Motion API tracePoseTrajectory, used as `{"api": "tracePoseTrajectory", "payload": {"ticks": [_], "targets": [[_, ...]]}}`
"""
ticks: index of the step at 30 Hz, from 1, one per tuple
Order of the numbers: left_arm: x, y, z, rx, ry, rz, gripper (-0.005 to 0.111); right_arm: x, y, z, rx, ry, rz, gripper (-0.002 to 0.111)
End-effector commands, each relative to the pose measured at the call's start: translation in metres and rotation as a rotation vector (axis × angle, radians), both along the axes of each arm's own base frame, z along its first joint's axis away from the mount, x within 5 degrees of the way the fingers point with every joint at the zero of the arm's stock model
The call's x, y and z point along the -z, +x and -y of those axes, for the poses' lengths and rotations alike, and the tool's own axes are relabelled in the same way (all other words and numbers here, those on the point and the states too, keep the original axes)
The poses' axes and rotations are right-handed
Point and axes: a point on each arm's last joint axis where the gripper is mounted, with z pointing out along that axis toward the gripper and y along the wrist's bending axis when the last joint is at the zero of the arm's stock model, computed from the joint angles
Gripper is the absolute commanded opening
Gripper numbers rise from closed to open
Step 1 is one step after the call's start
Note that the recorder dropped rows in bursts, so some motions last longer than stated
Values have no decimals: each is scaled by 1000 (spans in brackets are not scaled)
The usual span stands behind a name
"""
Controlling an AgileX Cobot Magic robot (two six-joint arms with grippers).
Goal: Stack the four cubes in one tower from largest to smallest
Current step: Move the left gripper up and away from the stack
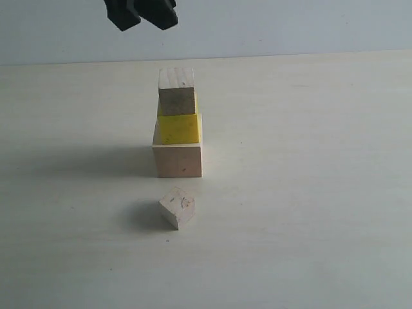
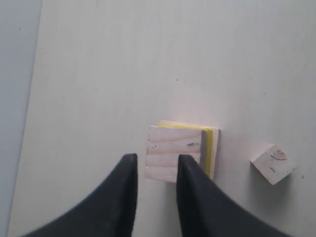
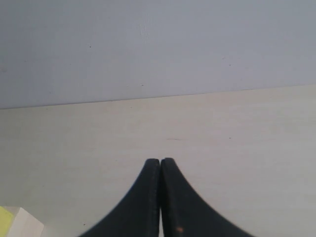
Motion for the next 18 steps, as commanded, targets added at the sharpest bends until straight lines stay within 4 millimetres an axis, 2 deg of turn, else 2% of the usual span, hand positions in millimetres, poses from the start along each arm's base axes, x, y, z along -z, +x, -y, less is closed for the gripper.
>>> {"api": "tracePoseTrajectory", "payload": {"ticks": [1, 4, 9, 12, 18], "targets": [[-14, -3, -13, -214, -19, -21, 17, 2, 0, 1, 3, -8, -6, 0], [-17, 2, -27, -354, -41, -40, 16, 2, 0, 1, 3, -8, -6, 0], [-26, 7, -53, -485, -109, -75, 14, 2, 0, 1, 2, -8, -10, 0], [-33, 4, -71, -523, -148, -86, 0, 3, -1, 1, 0, -8, -17, 0], [-38, -9, -101, -621, -176, -105, 0, 11, -6, -2, -36, 6, -126, 0]]}}
